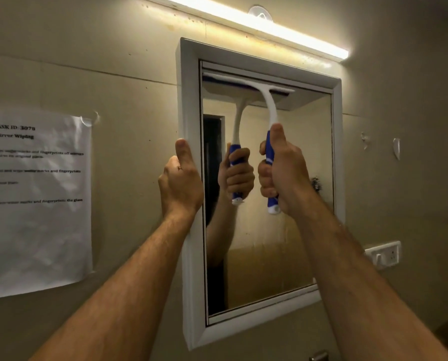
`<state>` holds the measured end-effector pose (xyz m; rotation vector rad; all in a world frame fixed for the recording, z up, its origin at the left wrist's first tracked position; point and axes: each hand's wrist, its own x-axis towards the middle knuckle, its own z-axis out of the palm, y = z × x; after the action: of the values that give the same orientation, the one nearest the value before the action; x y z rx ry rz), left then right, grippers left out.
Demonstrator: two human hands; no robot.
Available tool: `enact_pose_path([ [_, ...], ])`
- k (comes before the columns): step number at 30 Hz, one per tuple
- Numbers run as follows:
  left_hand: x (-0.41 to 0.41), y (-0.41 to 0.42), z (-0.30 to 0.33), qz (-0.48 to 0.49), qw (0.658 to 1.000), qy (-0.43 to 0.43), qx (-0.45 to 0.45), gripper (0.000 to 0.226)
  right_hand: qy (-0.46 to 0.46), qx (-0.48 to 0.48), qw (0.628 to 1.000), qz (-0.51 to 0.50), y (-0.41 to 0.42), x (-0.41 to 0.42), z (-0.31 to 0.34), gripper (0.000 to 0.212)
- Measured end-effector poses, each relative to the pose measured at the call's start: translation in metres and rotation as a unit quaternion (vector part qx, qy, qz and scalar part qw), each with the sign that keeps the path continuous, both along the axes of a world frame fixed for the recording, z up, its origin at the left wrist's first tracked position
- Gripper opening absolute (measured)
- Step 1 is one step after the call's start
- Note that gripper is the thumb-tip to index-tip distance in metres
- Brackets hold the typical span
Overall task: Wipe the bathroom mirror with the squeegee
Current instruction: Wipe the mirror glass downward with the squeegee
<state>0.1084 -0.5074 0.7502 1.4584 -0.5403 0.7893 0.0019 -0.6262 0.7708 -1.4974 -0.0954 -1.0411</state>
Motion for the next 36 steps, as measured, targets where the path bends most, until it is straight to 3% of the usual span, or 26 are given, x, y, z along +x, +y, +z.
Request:
enact_pose_path([
  [8,0.001,-0.001,-0.003,-0.008,1.0,0.007,-0.002,0.059,0.025,-0.003,0.999,0.036,-0.009,0.002,-0.057,0.051],
  [11,0.0,0.0,-0.003,-0.009,1.0,-0.004,-0.01,0.052,0.008,-0.006,0.999,0.034,0.0,-0.001,-0.03,0.049],
  [16,0.001,-0.002,0.0,-0.001,1.0,0.002,-0.01,0.064,-0.029,-0.006,0.999,0.034,0.013,-0.004,0.009,0.044],
  [25,0.002,0.002,0.004,-0.004,1.0,-0.004,-0.013,0.069,0.01,-0.024,0.999,0.029,-0.001,0.01,-0.067,0.047],
  [33,-0.004,0.002,0.005,0.01,1.0,-0.003,-0.015,0.074,-0.028,-0.04,0.999,0.024,0.004,-0.004,0.01,0.042],
  [36,-0.005,-0.001,0.006,0.017,1.0,0.001,-0.016,0.068,-0.022,-0.028,0.999,0.036,0.005,-0.003,-0.003,0.044],
])
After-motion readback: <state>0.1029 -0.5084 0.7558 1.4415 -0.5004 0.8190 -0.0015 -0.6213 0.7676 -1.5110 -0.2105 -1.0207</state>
